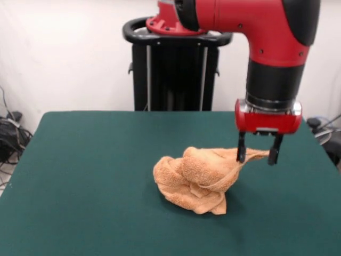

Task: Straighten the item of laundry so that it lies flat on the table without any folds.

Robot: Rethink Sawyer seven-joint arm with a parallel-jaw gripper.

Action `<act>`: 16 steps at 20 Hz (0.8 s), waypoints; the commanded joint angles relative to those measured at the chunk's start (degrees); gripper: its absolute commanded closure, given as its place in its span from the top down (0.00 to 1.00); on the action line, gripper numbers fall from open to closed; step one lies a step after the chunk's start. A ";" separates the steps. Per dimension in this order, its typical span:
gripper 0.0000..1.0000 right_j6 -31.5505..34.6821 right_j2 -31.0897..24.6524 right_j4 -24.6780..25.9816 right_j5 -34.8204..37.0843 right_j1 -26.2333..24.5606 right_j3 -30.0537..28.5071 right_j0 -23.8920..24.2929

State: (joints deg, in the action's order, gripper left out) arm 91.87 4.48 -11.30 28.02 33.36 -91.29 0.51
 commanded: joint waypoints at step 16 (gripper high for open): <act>1.00 16.10 1.47 -3.80 4.61 -7.00 9.29 -1.25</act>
State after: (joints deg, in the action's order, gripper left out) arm 91.87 4.65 -12.68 29.35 27.78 -82.57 0.42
